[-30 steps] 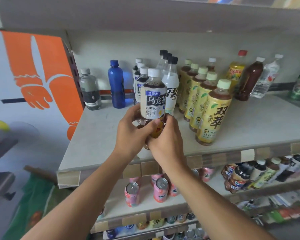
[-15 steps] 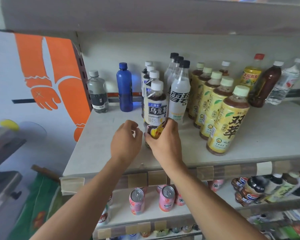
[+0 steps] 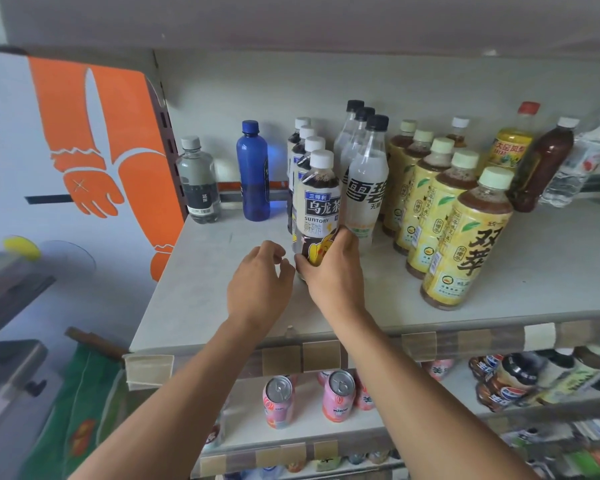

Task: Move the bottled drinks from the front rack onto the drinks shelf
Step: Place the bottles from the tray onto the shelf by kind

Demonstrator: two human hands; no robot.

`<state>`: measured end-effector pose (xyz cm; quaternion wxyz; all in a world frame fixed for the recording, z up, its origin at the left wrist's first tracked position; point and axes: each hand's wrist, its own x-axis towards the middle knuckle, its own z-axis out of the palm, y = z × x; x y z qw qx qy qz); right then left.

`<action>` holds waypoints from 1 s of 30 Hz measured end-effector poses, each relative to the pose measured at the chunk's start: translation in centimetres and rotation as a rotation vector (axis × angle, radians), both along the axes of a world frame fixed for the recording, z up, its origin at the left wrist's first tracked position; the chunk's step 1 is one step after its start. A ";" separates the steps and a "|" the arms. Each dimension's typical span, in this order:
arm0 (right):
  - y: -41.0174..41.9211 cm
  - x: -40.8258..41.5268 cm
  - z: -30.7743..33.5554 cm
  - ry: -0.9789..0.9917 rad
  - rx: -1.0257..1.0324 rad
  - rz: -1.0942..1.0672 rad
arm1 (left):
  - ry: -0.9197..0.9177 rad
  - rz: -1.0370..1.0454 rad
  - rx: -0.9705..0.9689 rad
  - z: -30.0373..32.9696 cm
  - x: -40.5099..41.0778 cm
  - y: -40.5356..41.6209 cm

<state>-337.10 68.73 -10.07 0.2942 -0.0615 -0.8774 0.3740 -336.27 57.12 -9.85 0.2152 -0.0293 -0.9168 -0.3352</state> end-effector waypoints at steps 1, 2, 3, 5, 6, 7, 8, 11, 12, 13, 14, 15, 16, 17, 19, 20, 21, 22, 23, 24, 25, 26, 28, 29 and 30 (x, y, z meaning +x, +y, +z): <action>0.0 -0.1 -0.1 0.000 -0.001 0.003 | 0.001 0.000 0.002 0.0 0.0 0.0; 0.1 -0.1 -0.1 -0.002 0.000 0.005 | 0.001 0.001 0.003 0.0 0.0 0.0; 0.1 -0.2 -0.1 -0.006 0.001 0.006 | -0.001 0.002 0.001 0.0 0.0 0.0; 0.2 -0.2 -0.1 -0.013 -0.002 0.008 | -0.007 0.004 -0.008 0.0 0.0 0.1; 0.2 -0.2 -0.1 -0.016 -0.006 0.010 | -0.009 0.005 -0.012 -0.1 -0.1 0.1; 0.1 -0.2 0.0 -0.021 -0.011 0.009 | -0.009 0.005 -0.014 -0.1 -0.1 0.1; 0.1 -0.2 0.0 -0.026 -0.017 0.006 | -0.007 0.006 -0.014 -0.1 -0.1 0.1; -0.1 -0.2 0.2 -0.036 -0.032 0.000 | 0.000 0.015 -0.019 -0.1 0.0 0.0; -0.1 -0.2 0.2 -0.042 -0.037 -0.001 | -0.001 0.016 -0.021 -0.1 0.0 -0.1; -0.1 -0.2 0.2 -0.049 -0.040 -0.003 | -0.002 0.017 -0.021 -0.1 0.0 -0.1; -0.1 -0.2 0.2 -0.056 -0.042 -0.004 | -0.003 0.017 -0.021 -0.2 0.0 -0.1; -0.1 -0.2 0.3 -0.061 -0.045 -0.006 | -0.004 0.019 -0.022 -0.2 0.0 -0.1; -0.2 -0.1 0.3 -0.065 -0.046 -0.011 | -0.004 0.021 -0.024 -0.1 0.1 0.0; -0.2 -0.1 0.4 -0.070 -0.047 -0.019 | -0.004 0.022 -0.024 -0.1 0.1 0.0; -0.4 -0.1 0.4 -0.077 -0.046 -0.033 | -0.007 0.024 -0.024 0.0 0.1 0.0; -0.5 -0.1 0.4 -0.078 -0.048 -0.037 | -0.009 0.025 -0.026 0.0 0.1 0.0; -0.5 0.0 0.5 -0.081 -0.052 -0.036 | -0.010 0.024 -0.029 0.0 0.2 0.0; -0.5 0.0 0.5 -0.082 -0.054 -0.033 | -0.009 0.023 -0.031 0.0 0.2 0.0; -0.5 0.0 0.5 -0.084 -0.055 -0.030 | -0.008 0.021 -0.035 0.0 0.2 0.0; -0.4 0.0 0.5 -0.086 -0.055 -0.028 | -0.007 0.019 -0.040 0.0 0.2 0.0; -0.4 0.0 0.5 -0.088 -0.058 -0.029 | -0.007 0.018 -0.041 0.0 0.2 0.0; -0.4 0.1 0.5 -0.089 -0.061 -0.030 | -0.006 0.016 -0.041 0.0 0.3 0.0; -0.3 0.3 0.5 -0.096 -0.066 -0.028 | -0.004 0.017 -0.046 0.0 0.3 0.1; -0.3 0.3 0.5 -0.105 -0.065 -0.027 | -0.006 0.019 -0.051 0.0 0.3 0.1; -0.2 0.4 0.5 -0.118 -0.066 -0.026 | -0.007 0.019 -0.051 0.0 0.4 0.1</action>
